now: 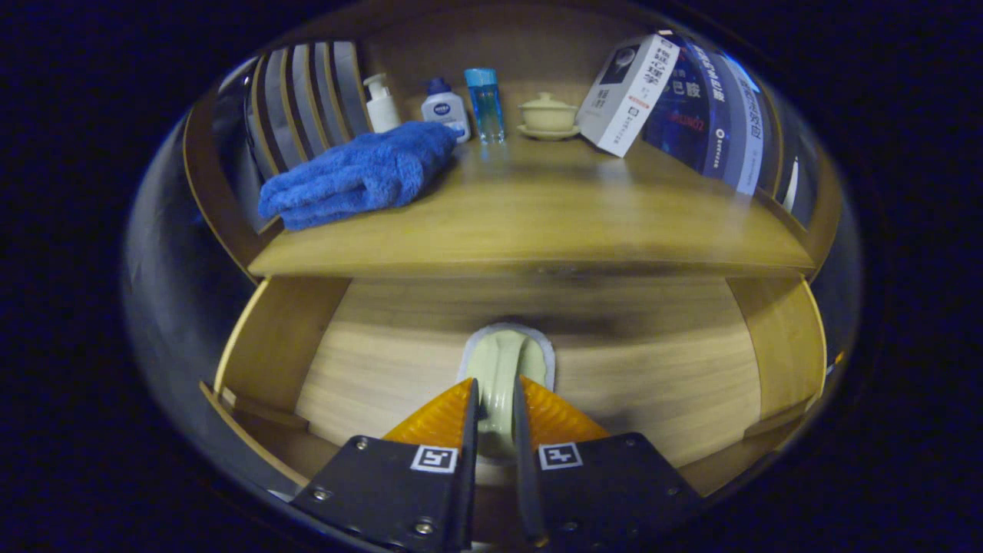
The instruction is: Pull open the drawer, take out the items inside it, and place them on the countertop above the cabinet.
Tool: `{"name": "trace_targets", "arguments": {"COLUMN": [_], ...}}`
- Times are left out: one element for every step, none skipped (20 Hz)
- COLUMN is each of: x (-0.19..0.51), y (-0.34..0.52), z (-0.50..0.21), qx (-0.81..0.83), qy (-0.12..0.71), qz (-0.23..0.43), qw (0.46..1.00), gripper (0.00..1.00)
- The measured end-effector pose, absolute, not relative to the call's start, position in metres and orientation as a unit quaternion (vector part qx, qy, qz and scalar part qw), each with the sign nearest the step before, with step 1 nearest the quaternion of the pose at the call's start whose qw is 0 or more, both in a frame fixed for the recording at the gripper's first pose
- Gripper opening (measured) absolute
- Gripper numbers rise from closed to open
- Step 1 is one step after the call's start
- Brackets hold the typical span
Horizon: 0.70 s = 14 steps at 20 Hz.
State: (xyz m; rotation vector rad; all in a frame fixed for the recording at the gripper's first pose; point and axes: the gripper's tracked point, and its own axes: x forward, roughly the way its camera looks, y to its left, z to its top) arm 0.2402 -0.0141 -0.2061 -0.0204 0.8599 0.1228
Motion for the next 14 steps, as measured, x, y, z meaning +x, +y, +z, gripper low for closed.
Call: {"name": "trace_targets", "arguments": {"x": [0.236,0.243,0.244,0.247,0.248,0.251,0.252,0.251,0.251,0.253,0.254,0.253,0.251,0.248], "y": [-0.012,-0.012,-0.015,-0.012,-0.012,-0.016,-0.017,-0.016,-0.014,-0.016,-0.018,-0.018,-0.017,-0.017], "z": [-0.208,-0.210,-0.202,-0.207,-0.202,-0.200,-0.194,-0.191,-0.186,-0.179,-0.173,-0.168,-0.164,-0.159], "qx": [-0.006,-0.009,-0.007,-0.013,-0.024,-0.038,-0.046,-0.046,-0.047,-0.049,-0.053,-0.058,-0.065,-0.070], "qy": [0.422,0.421,0.417,0.416,0.408,0.400,0.396,0.393,0.391,0.388,0.383,0.383,0.384,0.381], "qz": [0.061,0.057,0.042,0.048,0.047,0.041,0.042,0.042,0.045,0.044,0.041,0.044,0.048,0.052], "qw": [0.905,0.905,0.908,0.908,0.911,0.915,0.916,0.917,0.918,0.919,0.921,0.921,0.920,0.920], "gripper": [0.24,0.24,0.18,0.12,0.12,0.12,0.12,0.12,0.12,0.12,0.12,0.12,0.12,0.12]}}
